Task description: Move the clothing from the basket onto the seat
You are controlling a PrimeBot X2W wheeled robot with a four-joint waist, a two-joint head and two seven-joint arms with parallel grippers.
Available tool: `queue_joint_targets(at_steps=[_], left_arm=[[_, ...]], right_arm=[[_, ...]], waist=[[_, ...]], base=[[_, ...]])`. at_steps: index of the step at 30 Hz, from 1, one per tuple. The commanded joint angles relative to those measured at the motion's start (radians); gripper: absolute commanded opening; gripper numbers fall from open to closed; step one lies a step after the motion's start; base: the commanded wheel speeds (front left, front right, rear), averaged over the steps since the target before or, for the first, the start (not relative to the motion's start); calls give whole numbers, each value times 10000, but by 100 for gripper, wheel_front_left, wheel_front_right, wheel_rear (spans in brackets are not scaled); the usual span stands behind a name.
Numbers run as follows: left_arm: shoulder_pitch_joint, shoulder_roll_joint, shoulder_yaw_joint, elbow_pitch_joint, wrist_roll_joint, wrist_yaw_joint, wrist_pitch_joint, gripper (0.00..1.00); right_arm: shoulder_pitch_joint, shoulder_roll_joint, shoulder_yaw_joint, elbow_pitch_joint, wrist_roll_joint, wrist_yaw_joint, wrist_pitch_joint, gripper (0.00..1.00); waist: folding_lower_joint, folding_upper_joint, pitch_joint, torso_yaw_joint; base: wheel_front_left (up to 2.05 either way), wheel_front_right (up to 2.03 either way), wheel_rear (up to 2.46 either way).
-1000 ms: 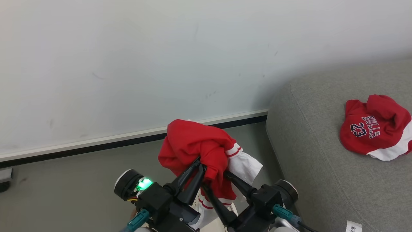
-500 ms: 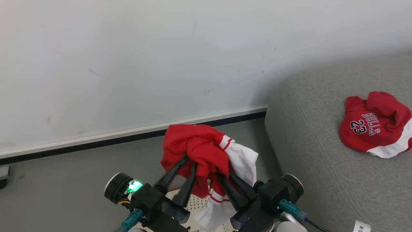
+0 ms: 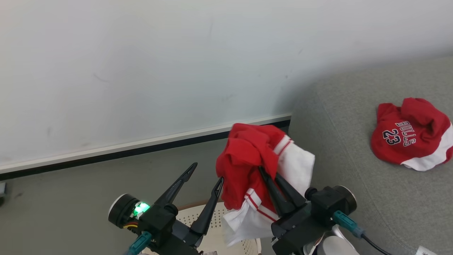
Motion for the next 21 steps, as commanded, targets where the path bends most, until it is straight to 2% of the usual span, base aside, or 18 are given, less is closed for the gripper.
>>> queue_joint_targets(at_steps=[1,7,21], left_arm=[[138,78,21,-49,-48,-9,-5,100],[-3,159,-39,-180,-55,2,77,100],[-731,333,-286,-345,102,-130,188,100]], right_arm=[[153,8,-46,-44,-66,-6,-7,0],[103,-48,-586,-438,-329,-6,-9,0],[129,124,-1547,-1527,-949,-6,-9,0]], waist=[[0,0,86,-166],[0,0,388,-949],[0,0,1282,-3270]], base=[[0,0,0],[0,0,0],[0,0,0]])
